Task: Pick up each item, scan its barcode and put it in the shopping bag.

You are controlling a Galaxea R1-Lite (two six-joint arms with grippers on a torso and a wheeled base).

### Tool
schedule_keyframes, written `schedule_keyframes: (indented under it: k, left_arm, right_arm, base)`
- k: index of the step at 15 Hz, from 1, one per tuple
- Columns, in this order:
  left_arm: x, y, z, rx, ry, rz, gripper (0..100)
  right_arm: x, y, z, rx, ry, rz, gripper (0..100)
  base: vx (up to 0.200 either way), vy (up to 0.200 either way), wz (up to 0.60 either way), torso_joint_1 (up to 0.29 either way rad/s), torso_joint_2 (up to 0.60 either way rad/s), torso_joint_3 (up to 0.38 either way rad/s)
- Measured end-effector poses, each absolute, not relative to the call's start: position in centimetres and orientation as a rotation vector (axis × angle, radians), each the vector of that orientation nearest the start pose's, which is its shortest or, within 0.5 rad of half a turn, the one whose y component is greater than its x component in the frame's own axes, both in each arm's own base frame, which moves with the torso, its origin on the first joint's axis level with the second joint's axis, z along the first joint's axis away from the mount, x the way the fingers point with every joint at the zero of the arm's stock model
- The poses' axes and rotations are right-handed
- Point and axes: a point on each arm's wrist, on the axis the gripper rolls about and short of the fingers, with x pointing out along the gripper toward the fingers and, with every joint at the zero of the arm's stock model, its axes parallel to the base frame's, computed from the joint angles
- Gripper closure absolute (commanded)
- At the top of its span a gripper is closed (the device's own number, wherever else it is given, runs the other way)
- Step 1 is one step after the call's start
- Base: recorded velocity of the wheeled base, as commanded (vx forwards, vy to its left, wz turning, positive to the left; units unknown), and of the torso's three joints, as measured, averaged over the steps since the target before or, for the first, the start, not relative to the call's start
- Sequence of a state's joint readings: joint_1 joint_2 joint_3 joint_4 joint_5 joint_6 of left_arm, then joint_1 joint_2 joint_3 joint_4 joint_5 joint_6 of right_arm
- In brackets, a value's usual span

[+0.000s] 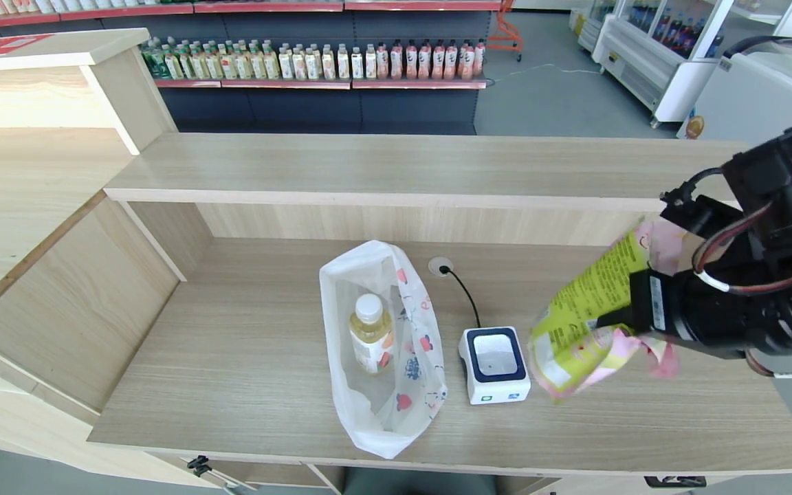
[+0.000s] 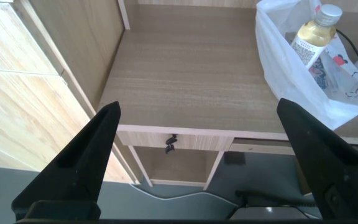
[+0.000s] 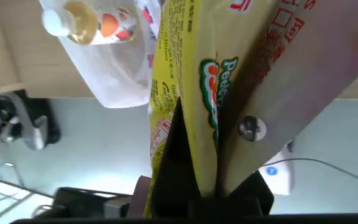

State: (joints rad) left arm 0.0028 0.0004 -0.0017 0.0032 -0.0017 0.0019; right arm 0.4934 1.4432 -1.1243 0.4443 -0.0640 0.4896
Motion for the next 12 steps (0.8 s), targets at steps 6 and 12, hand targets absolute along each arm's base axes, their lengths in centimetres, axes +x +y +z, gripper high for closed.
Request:
schedule_keyframes:
  k: [6,12]
  left_arm:
    - [-2.3,0.0,7.6,0.0,0.002,0.001,0]
    - [-2.3,0.0,7.6,0.001,0.002,0.001,0]
  right_arm:
    - [16.6,7.7,21.7,-0.076,0.762,0.238,100]
    - [17.1,8.3,22.0,-0.016,0.68,0.355,100]
  base:
    - [0.0,0.133,0.0,0.0,0.0,-0.001]
    - [0.0,0.1,0.0,0.006,0.0,0.001]
